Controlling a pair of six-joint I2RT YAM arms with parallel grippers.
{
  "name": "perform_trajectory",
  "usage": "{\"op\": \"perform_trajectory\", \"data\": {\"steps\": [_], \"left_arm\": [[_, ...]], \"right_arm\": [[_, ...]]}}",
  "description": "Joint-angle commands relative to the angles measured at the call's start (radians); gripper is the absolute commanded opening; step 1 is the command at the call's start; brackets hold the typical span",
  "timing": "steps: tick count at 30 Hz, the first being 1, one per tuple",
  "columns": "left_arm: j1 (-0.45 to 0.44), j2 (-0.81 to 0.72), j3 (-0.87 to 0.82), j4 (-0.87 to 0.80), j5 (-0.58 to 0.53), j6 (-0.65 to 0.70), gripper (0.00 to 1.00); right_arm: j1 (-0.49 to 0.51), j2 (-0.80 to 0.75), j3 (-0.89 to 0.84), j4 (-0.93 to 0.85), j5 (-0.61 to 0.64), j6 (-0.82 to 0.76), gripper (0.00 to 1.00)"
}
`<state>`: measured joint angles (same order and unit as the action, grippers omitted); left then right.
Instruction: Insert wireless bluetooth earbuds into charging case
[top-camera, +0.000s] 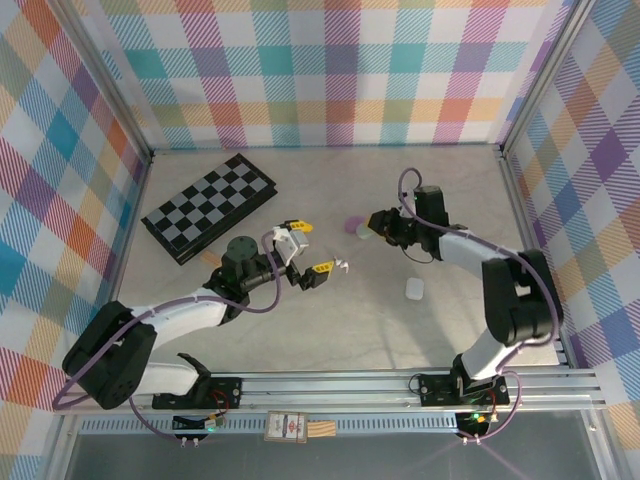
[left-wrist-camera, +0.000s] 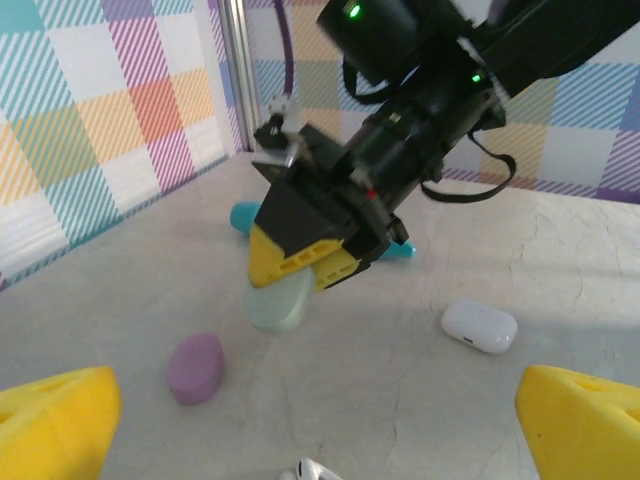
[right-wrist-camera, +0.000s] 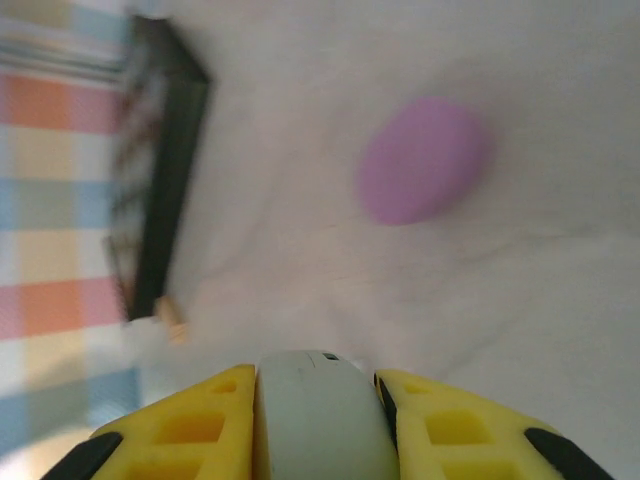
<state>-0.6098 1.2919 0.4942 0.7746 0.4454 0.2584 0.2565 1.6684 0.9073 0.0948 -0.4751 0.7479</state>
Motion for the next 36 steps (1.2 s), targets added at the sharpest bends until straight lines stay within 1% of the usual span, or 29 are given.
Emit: {"op": "perform_trajectory", "data": {"steps": [1, 8, 11, 13, 18, 20, 22, 24, 25, 27, 29, 33, 36], "left_arm": [[-0.013, -0.027, -0.017, -0.076, -0.013, 0.024, 1.0], [-0.018, -0.027, -0.005, -0.081, -0.014, 0.023, 1.0], [-0.018, -0.03, 0.006, -0.093, -0.014, 0.027, 1.0], [-0.018, -0.035, 0.007, -0.096, -0.019, 0.024, 1.0], [-0.018, -0.039, 0.017, -0.127, -0.078, 0.017, 1.0], [-0.016, -0.034, 0.019, -0.127, -0.1, 0.016, 1.0], [-0.015, -0.028, 0.03, -0.135, -0.109, 0.012, 1.0], [-0.011, -0.018, 0.04, -0.14, -0.11, 0.006, 1.0], [-0.01, -0.013, 0.044, -0.141, -0.109, 0.001, 1.0], [-0.005, 0.0, 0.06, -0.153, -0.074, -0.002, 1.0], [-0.004, 0.016, 0.072, -0.154, -0.019, 0.007, 1.0], [-0.005, 0.041, 0.097, -0.157, 0.069, 0.027, 1.0], [-0.005, 0.052, 0.113, -0.161, 0.109, 0.044, 1.0]], "right_arm": [[-0.003, 0.078, 0.083, -0.055, 0.112, -0.098, 0.22], [-0.009, 0.286, 0.22, -0.094, 0.194, -0.15, 0.24], [-0.008, 0.333, 0.257, -0.113, 0.205, -0.168, 0.28], [-0.008, 0.321, 0.259, -0.126, 0.222, -0.193, 0.35], [-0.007, 0.186, 0.195, -0.168, 0.304, -0.268, 0.61], [-0.006, 0.112, 0.153, -0.183, 0.332, -0.292, 0.75], [-0.003, 0.034, 0.098, -0.205, 0.37, -0.31, 0.8], [0.011, -0.065, 0.027, -0.239, 0.44, -0.321, 0.83], [0.029, -0.109, -0.001, -0.266, 0.495, -0.332, 0.84], [0.096, -0.2, -0.051, -0.35, 0.674, -0.352, 0.84], [0.158, -0.28, -0.102, -0.446, 0.813, -0.311, 0.85], [0.259, -0.412, -0.203, -0.581, 0.956, -0.182, 0.85], [0.326, -0.469, -0.233, -0.669, 1.01, -0.091, 0.87]]}}
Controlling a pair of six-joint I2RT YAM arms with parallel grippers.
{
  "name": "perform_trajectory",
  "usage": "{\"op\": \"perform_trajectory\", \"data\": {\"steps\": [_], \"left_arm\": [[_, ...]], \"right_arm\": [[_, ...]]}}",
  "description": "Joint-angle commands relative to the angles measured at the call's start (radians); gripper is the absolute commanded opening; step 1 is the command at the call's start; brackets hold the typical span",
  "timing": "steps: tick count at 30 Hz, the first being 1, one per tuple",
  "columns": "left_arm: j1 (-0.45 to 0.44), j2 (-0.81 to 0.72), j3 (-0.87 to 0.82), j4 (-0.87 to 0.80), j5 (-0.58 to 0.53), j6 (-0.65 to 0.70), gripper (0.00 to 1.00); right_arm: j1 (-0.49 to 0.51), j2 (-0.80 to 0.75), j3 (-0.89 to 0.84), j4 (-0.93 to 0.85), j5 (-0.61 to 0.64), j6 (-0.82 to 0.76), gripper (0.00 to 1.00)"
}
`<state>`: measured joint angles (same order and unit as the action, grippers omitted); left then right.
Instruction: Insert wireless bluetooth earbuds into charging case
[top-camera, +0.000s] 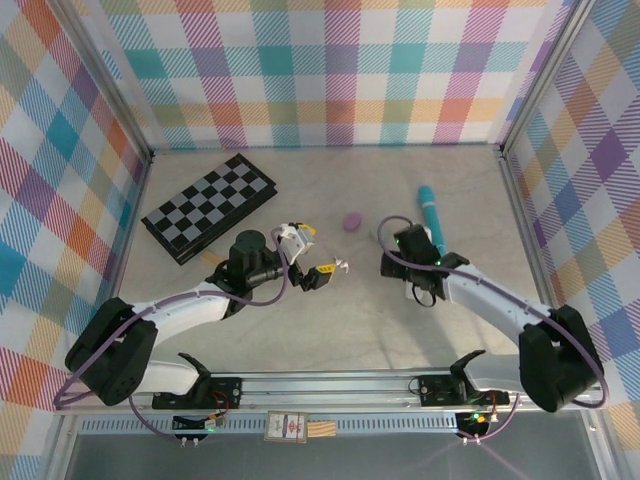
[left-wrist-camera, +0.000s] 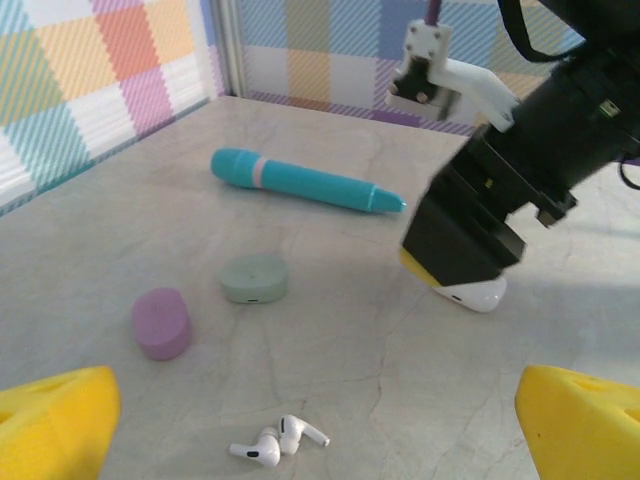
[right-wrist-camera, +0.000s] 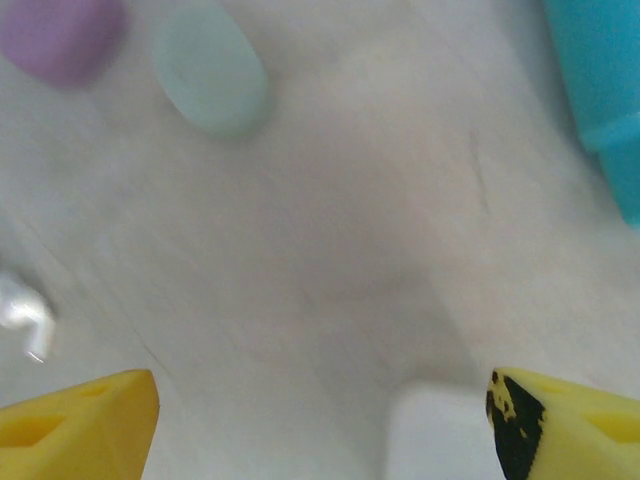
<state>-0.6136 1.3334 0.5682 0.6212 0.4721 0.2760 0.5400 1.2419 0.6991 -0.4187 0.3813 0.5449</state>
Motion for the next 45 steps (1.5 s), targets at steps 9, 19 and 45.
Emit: {"op": "perform_trajectory", "data": {"steps": [9, 19, 45], "left_arm": [[-0.002, 0.031, 0.084, -0.045, 0.142, 0.048, 1.0], [-0.002, 0.002, 0.07, -0.068, 0.141, 0.048, 1.0], [-0.001, 0.002, 0.047, -0.022, 0.097, 0.003, 1.0]], "right_arm": [[0.072, -0.004, -0.087, -0.123, 0.085, 0.174, 0.88], [0.065, 0.126, -0.089, -0.028, 0.051, 0.158, 0.72], [0.063, 0.162, -0.046, -0.025, 0.02, 0.13, 0.61]]}}
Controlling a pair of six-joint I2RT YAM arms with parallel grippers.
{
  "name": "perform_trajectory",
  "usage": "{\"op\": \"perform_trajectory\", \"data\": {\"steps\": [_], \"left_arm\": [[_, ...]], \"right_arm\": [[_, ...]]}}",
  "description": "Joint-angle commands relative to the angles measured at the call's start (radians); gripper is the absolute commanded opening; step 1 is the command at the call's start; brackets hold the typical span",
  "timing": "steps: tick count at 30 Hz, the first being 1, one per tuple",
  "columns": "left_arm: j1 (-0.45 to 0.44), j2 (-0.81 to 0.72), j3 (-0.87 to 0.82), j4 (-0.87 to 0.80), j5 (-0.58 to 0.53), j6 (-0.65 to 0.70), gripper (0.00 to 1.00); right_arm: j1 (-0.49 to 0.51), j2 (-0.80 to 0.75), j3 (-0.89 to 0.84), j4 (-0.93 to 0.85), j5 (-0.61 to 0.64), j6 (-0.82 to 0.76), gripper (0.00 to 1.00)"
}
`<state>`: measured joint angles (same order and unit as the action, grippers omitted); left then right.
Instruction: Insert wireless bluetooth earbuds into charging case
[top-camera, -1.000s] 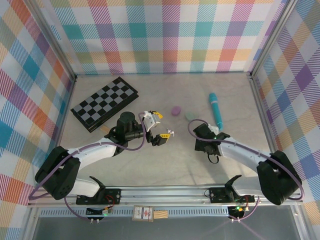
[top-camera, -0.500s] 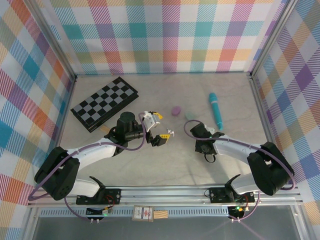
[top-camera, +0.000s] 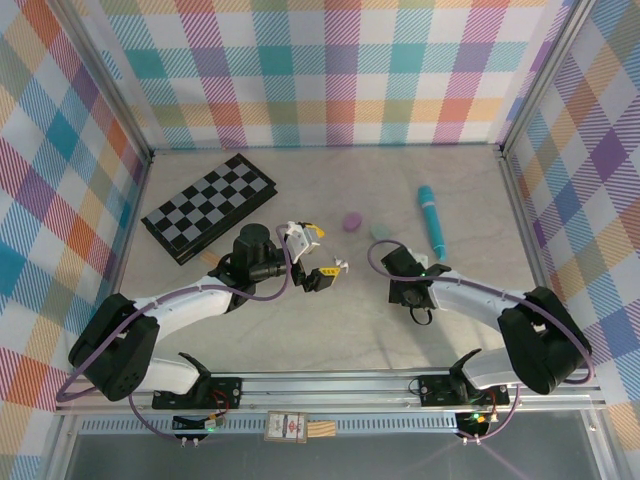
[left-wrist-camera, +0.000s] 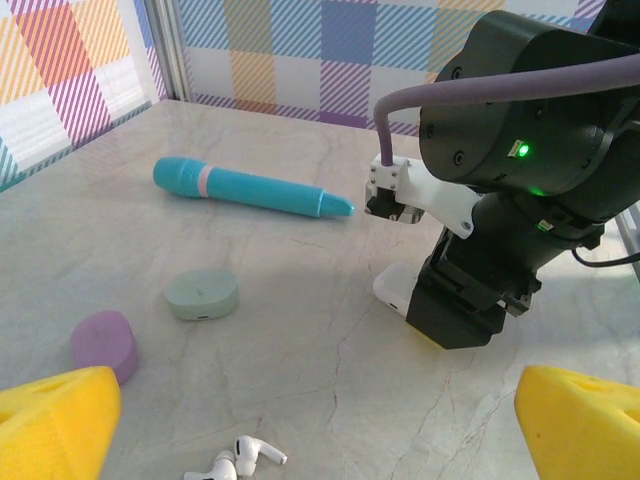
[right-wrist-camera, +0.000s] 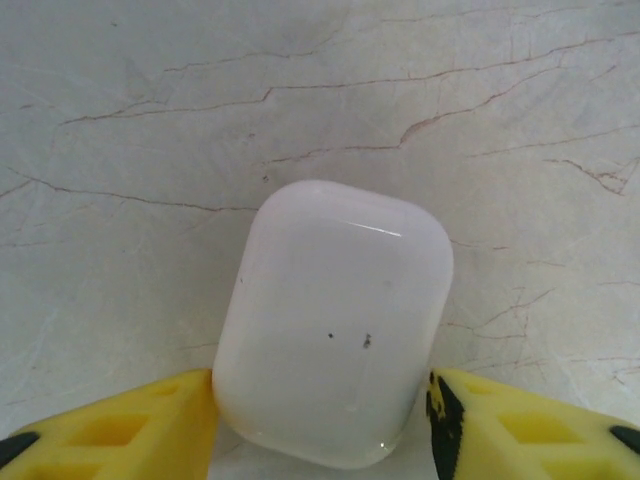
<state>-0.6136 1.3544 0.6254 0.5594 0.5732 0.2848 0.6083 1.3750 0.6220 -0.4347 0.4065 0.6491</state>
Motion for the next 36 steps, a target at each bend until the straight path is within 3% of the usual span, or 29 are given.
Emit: {"op": "perform_trajectory", "data": {"steps": [1, 14, 22, 28, 32, 36], "left_arm": [[-0.001, -0.019, -0.01, 0.039, -0.005, -0.007, 1.0], [-0.001, -0.019, -0.015, 0.025, -0.011, -0.003, 1.0], [-0.001, -0.029, -0.018, 0.019, -0.017, 0.004, 1.0], [-0.001, -0.029, -0.021, 0.025, -0.013, -0.001, 1.0], [-0.002, -0.029, -0.021, 0.025, -0.017, 0.001, 1.0], [-0.002, -0.026, -0.017, 0.024, -0.016, 0.001, 1.0]], "right_arm": [[-0.005, 0.038, 0.039, -0.015, -0.002, 0.046, 0.62], [-0.035, 0.064, 0.011, 0.046, -0.012, 0.256, 0.62], [-0.05, 0.0, -0.011, 0.07, 0.01, 0.23, 0.6], [-0.071, 0.008, -0.01, 0.069, -0.029, 0.187, 0.5], [-0.071, 0.039, 0.011, 0.065, -0.077, 0.142, 0.56], [-0.071, 0.048, 0.01, 0.068, -0.097, 0.126, 0.56]]}}
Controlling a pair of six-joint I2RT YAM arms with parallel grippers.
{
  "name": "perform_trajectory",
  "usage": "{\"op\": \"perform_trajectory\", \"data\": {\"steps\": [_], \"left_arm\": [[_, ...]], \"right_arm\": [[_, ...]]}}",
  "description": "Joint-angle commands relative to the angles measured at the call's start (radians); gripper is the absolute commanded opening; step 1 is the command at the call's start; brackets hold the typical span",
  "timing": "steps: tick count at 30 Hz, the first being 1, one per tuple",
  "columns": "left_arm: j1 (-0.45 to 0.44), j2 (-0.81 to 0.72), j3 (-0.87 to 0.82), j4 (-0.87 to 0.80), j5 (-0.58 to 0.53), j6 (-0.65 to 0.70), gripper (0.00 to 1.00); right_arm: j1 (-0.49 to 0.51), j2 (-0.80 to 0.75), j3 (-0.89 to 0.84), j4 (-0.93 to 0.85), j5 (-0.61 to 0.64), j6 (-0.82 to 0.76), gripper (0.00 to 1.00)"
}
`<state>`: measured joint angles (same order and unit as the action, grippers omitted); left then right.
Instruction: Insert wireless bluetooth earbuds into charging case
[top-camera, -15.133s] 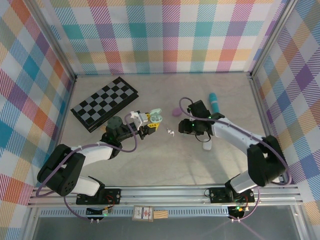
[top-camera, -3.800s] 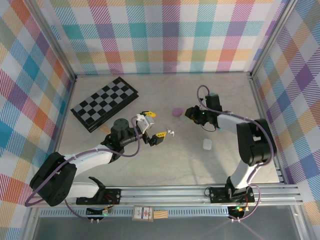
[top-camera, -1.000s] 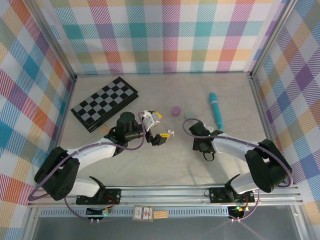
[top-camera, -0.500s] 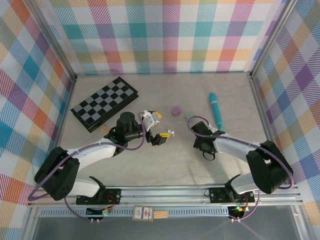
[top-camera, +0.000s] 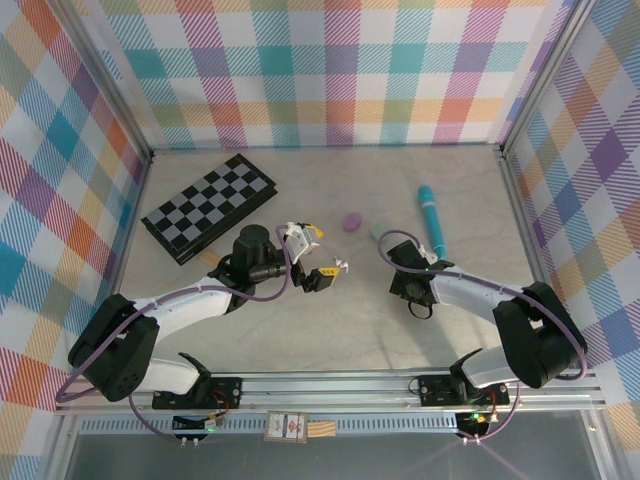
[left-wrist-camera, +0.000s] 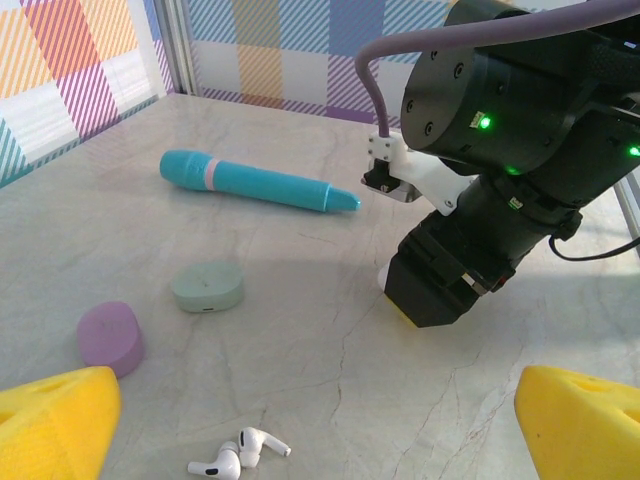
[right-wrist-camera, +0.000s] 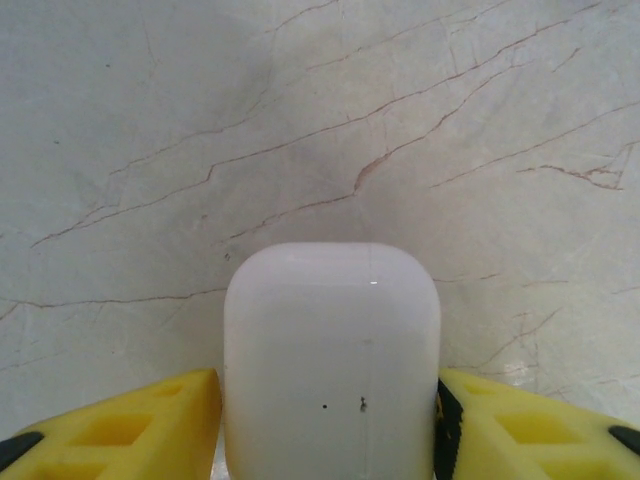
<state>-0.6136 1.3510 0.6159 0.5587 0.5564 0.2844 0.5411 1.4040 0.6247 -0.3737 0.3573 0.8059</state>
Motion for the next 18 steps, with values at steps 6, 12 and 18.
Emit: {"op": "perform_trajectory", "data": {"steps": [6, 12, 18], "left_arm": [[0.0, -0.019, 0.001, 0.023, -0.011, -0.011, 1.0], [0.034, -0.019, -0.004, 0.045, -0.149, -0.158, 1.0], [0.185, -0.003, 0.023, 0.038, -0.003, -0.549, 1.0]], "right_arm": [[-0.005, -0.011, 0.03, -0.031, -0.03, -0.087, 0.44], [-0.001, -0.104, 0.073, 0.0, -0.123, -0.336, 0.42], [0.028, -0.152, 0.153, 0.052, -0.276, -0.618, 0.37]]}}
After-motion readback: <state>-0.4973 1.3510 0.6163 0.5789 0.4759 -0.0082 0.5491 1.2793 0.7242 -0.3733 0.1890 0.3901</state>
